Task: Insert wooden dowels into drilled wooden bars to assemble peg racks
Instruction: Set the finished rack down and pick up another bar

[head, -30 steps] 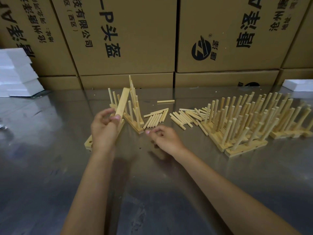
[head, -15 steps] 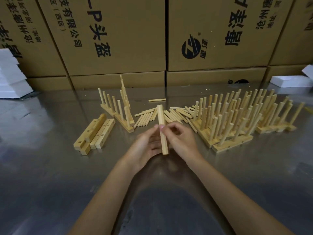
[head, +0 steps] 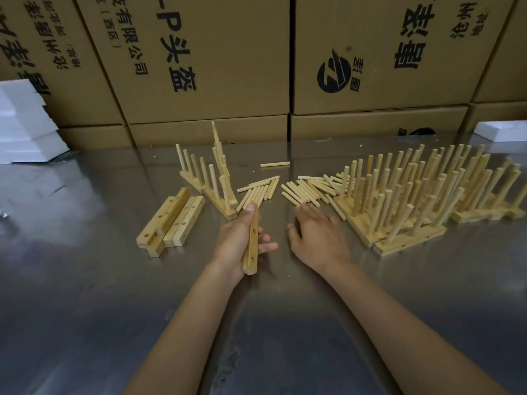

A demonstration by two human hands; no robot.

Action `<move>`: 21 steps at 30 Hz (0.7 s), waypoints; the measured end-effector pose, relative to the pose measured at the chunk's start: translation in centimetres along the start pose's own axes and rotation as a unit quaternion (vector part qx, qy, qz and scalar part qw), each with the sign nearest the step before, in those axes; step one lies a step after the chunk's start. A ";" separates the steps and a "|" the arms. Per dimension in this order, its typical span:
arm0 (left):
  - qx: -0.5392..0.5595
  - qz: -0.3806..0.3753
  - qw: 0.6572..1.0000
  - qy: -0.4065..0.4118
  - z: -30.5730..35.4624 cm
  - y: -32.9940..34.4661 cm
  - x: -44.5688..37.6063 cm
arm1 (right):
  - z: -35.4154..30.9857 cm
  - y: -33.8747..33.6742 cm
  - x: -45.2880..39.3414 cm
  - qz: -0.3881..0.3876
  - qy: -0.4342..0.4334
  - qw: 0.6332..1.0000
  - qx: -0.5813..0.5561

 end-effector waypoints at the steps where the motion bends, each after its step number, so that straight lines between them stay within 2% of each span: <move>1: 0.000 0.001 1.000 -0.005 -0.1 -0.1 -0.1 | -0.2 -0.9 0.2 0.033 0.000 0.999 0.017; 3: -0.004 0.006 1.000 -0.011 -0.2 -0.3 -0.2 | -0.2 -2.6 0.8 0.102 0.013 0.993 0.050; 5: -0.005 0.007 1.000 -0.014 -0.1 -0.3 -0.3 | 0.2 -3.3 1.5 0.131 0.029 0.990 0.052; 8: -0.006 -0.002 1.000 -0.030 -0.3 -0.3 -0.2 | 1.3 -2.7 1.5 0.092 0.055 0.994 0.026; 11: 0.003 -0.034 0.998 -0.051 -0.6 0.0 0.1 | 0.8 -2.9 1.4 0.098 0.021 0.995 0.003; 14: 0.003 -0.066 0.996 -0.053 -0.3 0.3 0.4 | -0.4 -3.3 1.6 0.108 -0.013 0.985 -0.132; 17: -0.032 -0.102 0.993 -0.054 0.1 0.9 0.8 | -1.9 -4.6 1.8 0.138 -0.052 0.958 -0.247; 19: -0.060 -0.124 0.989 -0.056 0.0 1.4 1.1 | -2.4 -5.1 1.8 0.142 -0.060 0.956 -0.248; 21: -0.089 -0.141 0.985 -0.052 0.0 1.8 1.3 | -3.0 -4.9 1.7 0.111 -0.065 0.963 -0.236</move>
Point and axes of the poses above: each hand's wrist, its own x-axis away from the middle knuckle, its own y-axis out of the palm, z = x × y, the point moved 9 cm from there along -x, towards the middle knuckle, and after that the axes turned 10 degrees about -y, right-handed, at the moved point
